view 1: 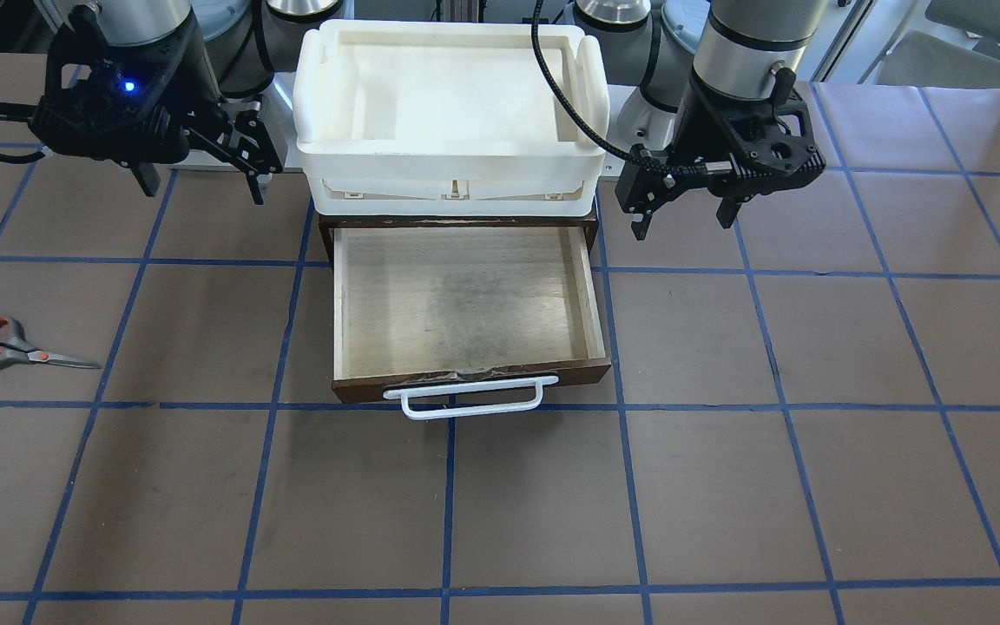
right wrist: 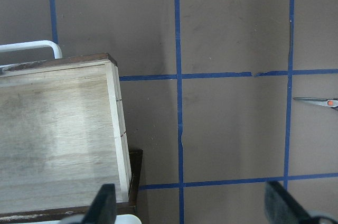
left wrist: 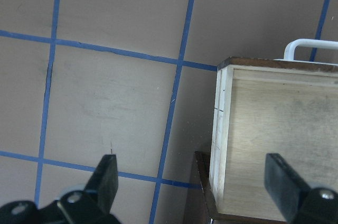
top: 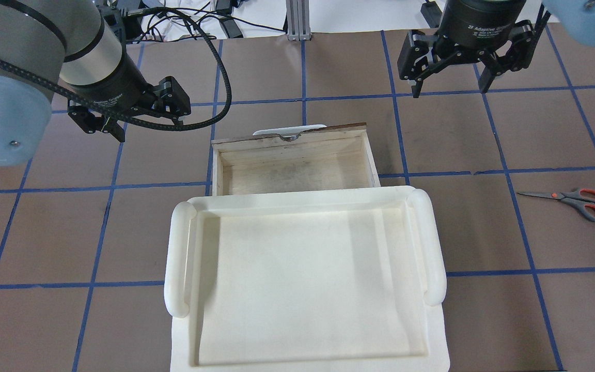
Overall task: Put scissors in drawer and close it
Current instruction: 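Move the right gripper outward above the grey-and-orange scissors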
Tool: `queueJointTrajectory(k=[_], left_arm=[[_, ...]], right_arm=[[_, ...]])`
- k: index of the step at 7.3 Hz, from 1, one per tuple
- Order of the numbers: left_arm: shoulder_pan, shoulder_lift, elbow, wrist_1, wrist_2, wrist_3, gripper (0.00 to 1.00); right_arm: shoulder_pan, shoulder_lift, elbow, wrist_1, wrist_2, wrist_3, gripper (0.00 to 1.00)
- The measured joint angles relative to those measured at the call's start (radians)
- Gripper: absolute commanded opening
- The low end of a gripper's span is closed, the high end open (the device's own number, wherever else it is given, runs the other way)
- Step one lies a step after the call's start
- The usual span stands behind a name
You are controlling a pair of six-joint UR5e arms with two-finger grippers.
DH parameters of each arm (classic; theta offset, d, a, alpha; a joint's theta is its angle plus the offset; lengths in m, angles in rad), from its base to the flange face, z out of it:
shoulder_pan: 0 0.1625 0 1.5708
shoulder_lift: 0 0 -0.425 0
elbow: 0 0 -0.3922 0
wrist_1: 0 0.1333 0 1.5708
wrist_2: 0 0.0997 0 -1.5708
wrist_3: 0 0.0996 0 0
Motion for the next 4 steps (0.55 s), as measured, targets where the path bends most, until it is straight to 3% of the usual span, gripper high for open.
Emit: queueJointTrajectory(k=[4], left_arm=[[0.000,0.000,0.000,-0.001,0.000,0.000,1.00]], right_arm=[[-0.010,0.005,0.008,0.000,0.004,-0.074,1.00]])
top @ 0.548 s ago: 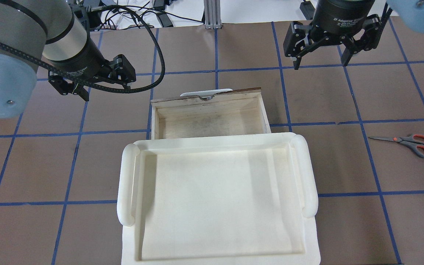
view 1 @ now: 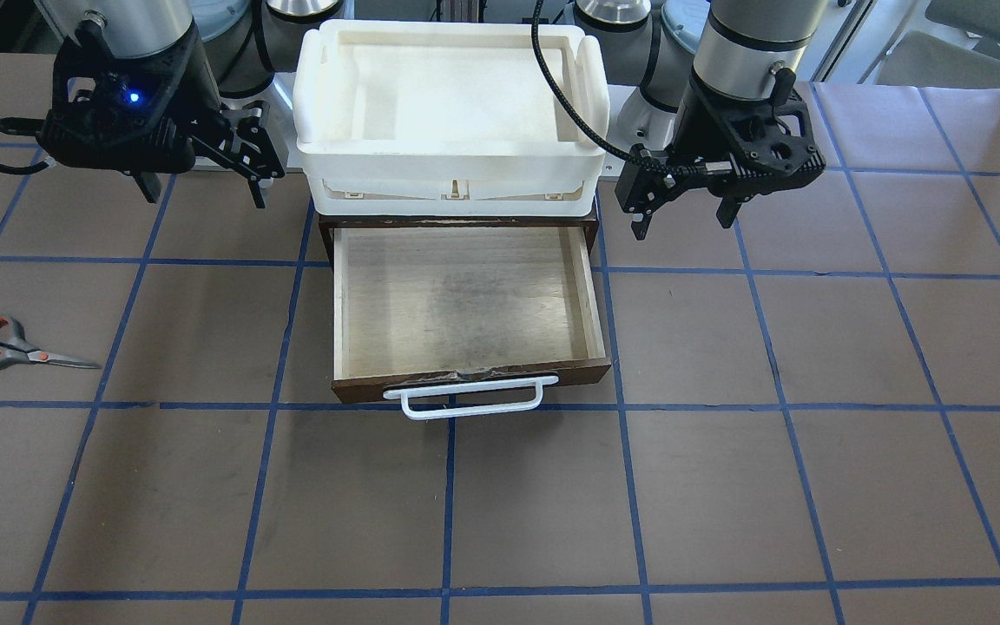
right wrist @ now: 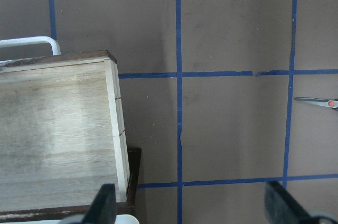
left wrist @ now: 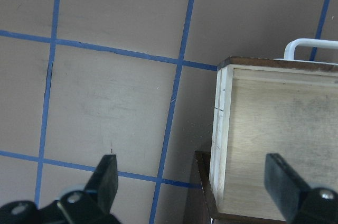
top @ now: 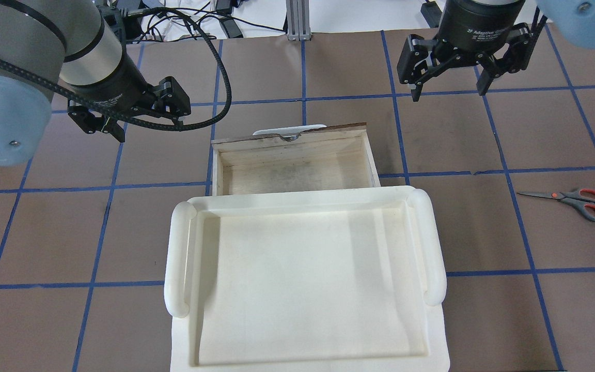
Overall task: Put scissors in drawer and close it
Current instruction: 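Move the right gripper outward above the grey-and-orange scissors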
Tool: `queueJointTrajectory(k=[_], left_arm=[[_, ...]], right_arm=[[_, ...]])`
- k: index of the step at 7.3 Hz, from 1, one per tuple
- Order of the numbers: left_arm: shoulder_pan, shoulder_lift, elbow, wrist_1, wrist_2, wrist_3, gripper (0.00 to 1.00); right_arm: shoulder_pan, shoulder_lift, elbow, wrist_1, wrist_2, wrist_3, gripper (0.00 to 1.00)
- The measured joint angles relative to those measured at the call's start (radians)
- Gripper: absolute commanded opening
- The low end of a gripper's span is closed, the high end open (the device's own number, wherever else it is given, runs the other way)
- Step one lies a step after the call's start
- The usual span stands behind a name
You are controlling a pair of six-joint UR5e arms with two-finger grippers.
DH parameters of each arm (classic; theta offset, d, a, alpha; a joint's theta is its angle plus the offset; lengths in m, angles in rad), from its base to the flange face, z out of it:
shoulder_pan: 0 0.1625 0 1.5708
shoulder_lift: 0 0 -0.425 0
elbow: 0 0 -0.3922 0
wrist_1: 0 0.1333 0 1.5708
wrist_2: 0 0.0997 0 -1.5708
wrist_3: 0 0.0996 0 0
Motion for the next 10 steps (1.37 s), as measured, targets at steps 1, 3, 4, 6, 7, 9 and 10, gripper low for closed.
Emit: queueJointTrajectory(k=[1,3,4,6,7,9,10], left_arm=[[0.000,0.000,0.000,0.001,0.000,0.000,1.00],[-0.001,0.000,0.000,0.001,0.000,0.000,1.00],[-0.001,0.000,0.000,0.000,0.000,0.000,1.00],[-0.002,0.001,0.000,0.000,0.000,0.000,1.00],[-0.002,0.001,0.000,0.000,0.000,0.000,1.00],[-0.001,0.002,0.000,0.000,0.000,0.000,1.00],[-0.001,0.001,0.000,0.000,0.000,0.000,1.00]], right_arm=[[-0.019,-0.001,0.005,-0.001,0.002,-0.089,1.00],[-0.103,-0.002,0.017,0.001,0.005,-0.329,0.96],[-0.162,-0.003,0.029,-0.007,0.007,-0.520,0.93],[-0.325,-0.003,0.096,-0.045,0.001,-0.923,0.94],[-0.422,-0.002,0.151,-0.088,0.001,-1.115,0.94],[-0.565,0.003,0.272,-0.252,0.022,-1.518,0.94],[-0.619,0.012,0.343,-0.368,0.050,-1.696,0.94]])
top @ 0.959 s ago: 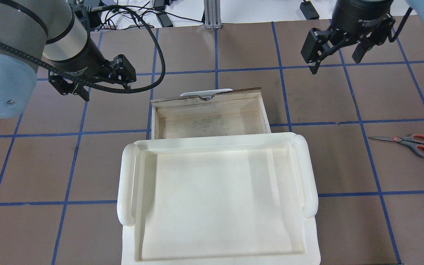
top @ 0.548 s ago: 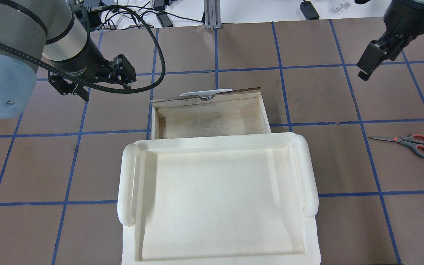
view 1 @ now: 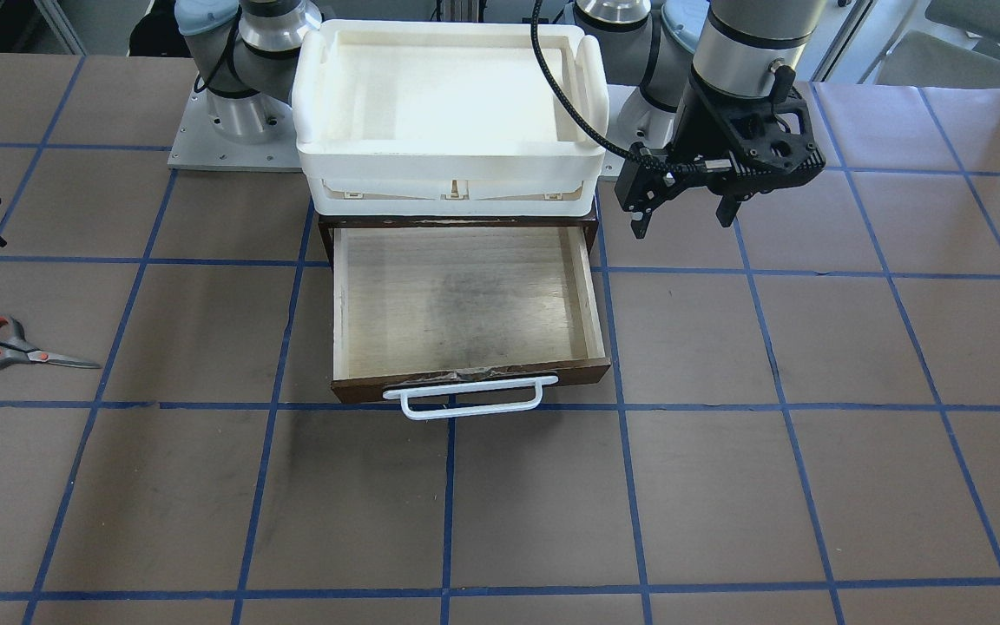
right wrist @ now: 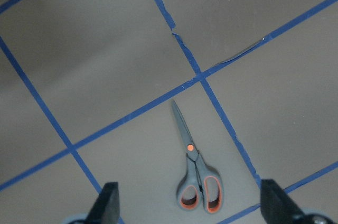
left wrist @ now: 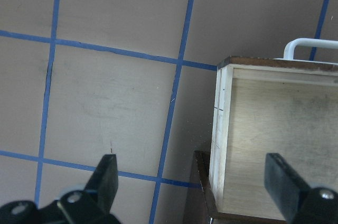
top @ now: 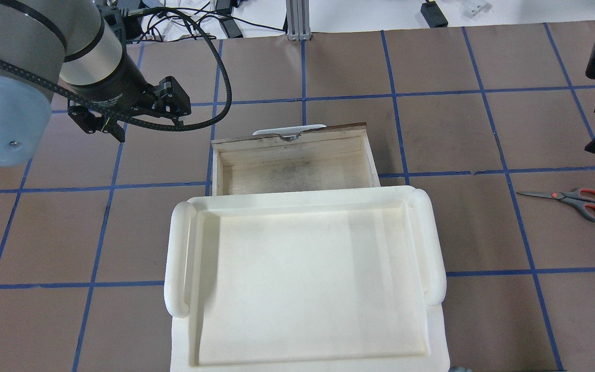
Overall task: Put scissors in drawer and close it
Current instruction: 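Move the right gripper outward above the grey-and-orange scissors, then lower the right gripper onto the scissors and close on them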
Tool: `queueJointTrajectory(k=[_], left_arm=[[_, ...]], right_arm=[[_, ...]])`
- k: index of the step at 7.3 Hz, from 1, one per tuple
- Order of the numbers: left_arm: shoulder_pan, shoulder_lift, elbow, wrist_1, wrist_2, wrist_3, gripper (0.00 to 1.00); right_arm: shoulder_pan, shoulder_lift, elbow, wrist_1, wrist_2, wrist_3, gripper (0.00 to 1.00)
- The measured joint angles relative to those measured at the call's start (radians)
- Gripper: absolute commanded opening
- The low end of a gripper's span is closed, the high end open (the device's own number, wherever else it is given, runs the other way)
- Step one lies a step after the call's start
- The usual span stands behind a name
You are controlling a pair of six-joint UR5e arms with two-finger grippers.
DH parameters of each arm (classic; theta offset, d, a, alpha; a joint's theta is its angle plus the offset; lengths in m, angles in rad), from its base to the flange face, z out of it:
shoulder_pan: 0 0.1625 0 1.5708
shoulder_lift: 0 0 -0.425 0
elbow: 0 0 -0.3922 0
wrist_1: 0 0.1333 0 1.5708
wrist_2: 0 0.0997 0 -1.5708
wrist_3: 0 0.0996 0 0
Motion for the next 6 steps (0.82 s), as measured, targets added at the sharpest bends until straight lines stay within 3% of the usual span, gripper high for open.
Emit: queueJointTrajectory(k=[1,3,6], left_arm=[[0.000,0.000,0.000,0.000,0.000,0.000,1.00],[0.000,0.000,0.000,0.000,0.000,0.000,1.00],[0.000,0.001,0.000,-0.001,0.001,0.000,1.00]], right_arm=[[-0.054,0.017,0.067,-0.109,0.027,-0.164,1.00],[-0.118,0.072,0.137,-0.217,0.067,-0.408,1.00],[-0.131,0.157,0.224,-0.361,0.031,-0.507,1.00]])
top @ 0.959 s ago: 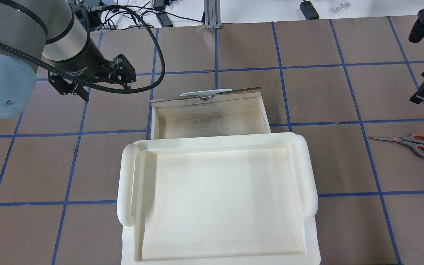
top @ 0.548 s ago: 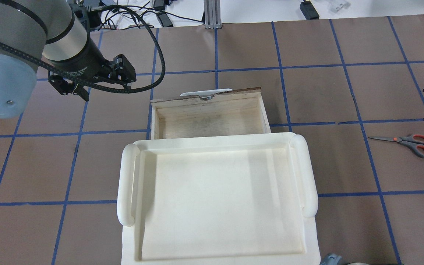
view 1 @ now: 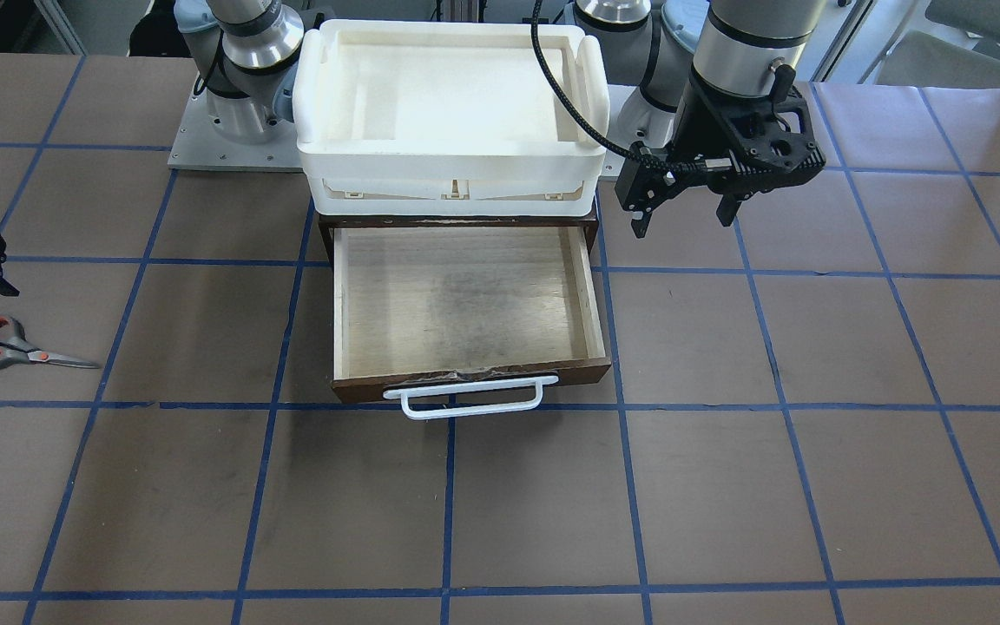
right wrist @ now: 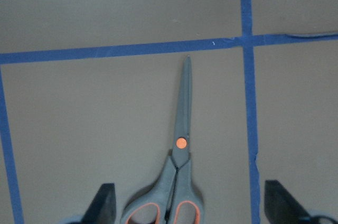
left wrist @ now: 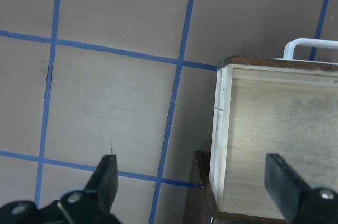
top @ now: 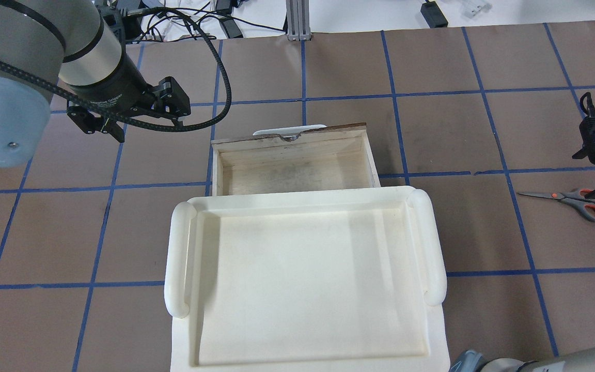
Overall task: Put scissors in drawer and close it
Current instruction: 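Lower the right gripper onto the scissors and close on them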
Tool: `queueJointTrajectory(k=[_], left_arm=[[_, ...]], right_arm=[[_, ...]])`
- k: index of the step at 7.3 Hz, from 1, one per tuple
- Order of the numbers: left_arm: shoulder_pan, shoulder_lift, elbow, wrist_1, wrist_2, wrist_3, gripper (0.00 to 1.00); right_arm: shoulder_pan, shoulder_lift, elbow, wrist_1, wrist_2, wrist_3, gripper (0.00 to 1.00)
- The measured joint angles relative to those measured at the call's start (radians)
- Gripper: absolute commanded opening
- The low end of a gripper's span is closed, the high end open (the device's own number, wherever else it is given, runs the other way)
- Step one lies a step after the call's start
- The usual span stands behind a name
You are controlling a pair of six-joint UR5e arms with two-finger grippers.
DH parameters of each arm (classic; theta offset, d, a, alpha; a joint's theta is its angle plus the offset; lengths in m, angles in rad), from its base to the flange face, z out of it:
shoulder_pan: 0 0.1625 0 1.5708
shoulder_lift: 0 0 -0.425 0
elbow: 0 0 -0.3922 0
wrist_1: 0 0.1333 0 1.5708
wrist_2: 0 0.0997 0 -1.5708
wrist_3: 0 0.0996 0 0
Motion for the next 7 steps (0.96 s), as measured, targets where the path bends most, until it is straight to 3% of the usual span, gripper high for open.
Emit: queueJointTrajectory(k=[2,7], left_arm=[[0.001,0.000,0.000,0.000,0.000,0.000,1.00],[-0.001,-0.001,0.000,0.000,-0.001,0.000,1.00]], right_arm=[[-0.001,0.037,0.050,-0.088,-0.030,0.154,1.00],[-0.007,0.118,0.057,-0.169,-0.033,0.116,1.00]])
